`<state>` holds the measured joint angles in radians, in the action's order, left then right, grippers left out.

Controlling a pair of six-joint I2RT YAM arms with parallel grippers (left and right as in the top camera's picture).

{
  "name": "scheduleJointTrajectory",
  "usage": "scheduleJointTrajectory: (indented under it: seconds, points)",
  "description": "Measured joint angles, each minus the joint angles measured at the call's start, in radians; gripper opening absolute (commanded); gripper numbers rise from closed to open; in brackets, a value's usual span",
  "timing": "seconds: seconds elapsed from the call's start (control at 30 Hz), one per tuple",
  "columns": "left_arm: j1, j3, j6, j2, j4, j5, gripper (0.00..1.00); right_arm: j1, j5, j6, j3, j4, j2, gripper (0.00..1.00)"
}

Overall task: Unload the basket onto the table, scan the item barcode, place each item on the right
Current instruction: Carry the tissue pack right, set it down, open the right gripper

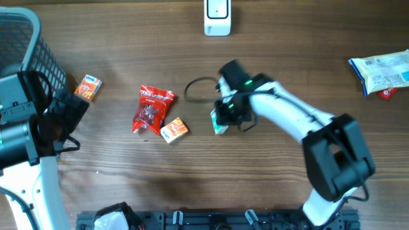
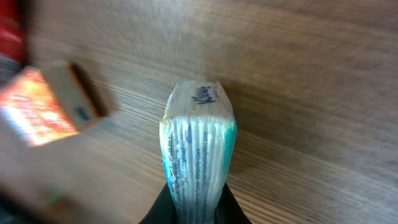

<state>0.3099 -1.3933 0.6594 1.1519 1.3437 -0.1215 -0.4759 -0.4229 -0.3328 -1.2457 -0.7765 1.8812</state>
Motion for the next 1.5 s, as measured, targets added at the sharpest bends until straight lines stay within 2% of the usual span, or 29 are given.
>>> scheduleJointTrajectory:
  seconds: [0.17, 0.37, 0.57, 0.8, 0.93, 1.1, 1.37, 1.47, 1.5]
  points:
    - [0.0, 0.0, 0.0, 0.0, 0.0, 0.0, 1.0, 0.263, -0.424, 0.147, 0.0, 0.004, 0.0, 0.04]
    - [0.0, 0.0, 0.0, 0.0, 0.0, 0.0, 1.0, 0.508, -0.744, 0.245, 0.0, -0.003, 0.0, 0.04]
    - [0.0, 0.0, 0.0, 0.0, 0.0, 0.0, 1.0, 0.616, -0.973, 0.27, 0.0, 0.053, 0.0, 0.04]
    - [0.0, 0.0, 0.0, 0.0, 0.0, 0.0, 1.0, 0.663, -1.126, 0.154, 0.0, 0.15, 0.022, 0.04]
    - [0.0, 0.0, 0.0, 0.0, 0.0, 0.0, 1.0, 0.662, -1.108, 0.108, 0.0, 0.159, 0.045, 0.04]
    - [0.0, 0.0, 0.0, 0.0, 0.0, 0.0, 1.0, 0.649, -0.78, 0.072, 0.001, -0.019, 0.047, 0.04]
    - [0.0, 0.0, 0.0, 0.0, -0.011, 0.0, 1.0, 0.56, -0.489, 0.079, 0.092, -0.026, 0.047, 0.05]
    - [0.0, 0.0, 0.0, 0.0, -0.012, 0.0, 1.0, 0.538, -0.365, 0.064, 0.145, -0.024, 0.049, 0.14]
    - [0.0, 0.0, 0.0, 0.0, -0.012, 0.0, 1.0, 0.535, -0.33, 0.062, 0.156, -0.026, 0.049, 0.25]
